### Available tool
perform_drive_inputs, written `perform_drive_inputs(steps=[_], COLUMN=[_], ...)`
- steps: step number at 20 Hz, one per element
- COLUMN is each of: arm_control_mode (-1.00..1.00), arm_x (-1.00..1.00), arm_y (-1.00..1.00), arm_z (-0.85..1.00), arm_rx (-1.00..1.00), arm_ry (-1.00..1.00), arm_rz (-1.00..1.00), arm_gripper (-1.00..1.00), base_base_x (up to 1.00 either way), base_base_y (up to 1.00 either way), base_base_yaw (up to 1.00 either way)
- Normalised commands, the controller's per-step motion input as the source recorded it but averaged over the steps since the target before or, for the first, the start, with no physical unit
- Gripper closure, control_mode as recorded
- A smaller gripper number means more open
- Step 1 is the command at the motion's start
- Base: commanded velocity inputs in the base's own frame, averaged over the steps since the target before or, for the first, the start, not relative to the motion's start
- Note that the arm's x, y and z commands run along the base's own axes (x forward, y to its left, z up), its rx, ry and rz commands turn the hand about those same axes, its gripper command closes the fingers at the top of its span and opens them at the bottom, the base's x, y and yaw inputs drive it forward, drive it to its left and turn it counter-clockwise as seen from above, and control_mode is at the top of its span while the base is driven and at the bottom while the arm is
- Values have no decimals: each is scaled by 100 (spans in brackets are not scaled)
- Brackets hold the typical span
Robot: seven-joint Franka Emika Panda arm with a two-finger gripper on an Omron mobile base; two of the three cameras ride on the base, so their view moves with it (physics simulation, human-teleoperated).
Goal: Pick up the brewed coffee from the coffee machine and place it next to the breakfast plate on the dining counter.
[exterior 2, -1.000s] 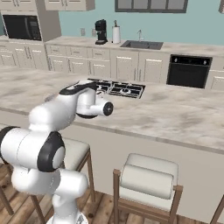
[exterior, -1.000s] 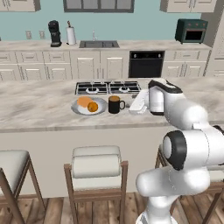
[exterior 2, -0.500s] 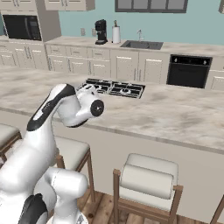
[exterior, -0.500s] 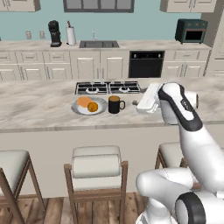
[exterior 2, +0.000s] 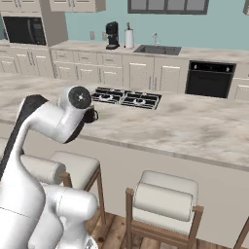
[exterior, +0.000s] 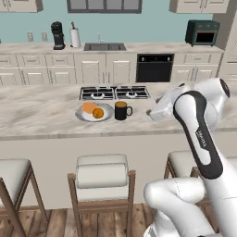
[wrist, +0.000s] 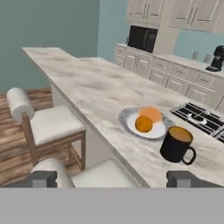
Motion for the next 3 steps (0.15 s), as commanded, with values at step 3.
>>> perform_drive_inputs(steps=[3], arm_control_mode=[-100], arm_x=[-90], arm_y=[0], arm_z=[-60], arm_rx=[-28], arm_ry=[38], arm_rz=[-7], arm_gripper=[-100], base_base_x=[0], base_base_y=[0], base_base_yaw=[0])
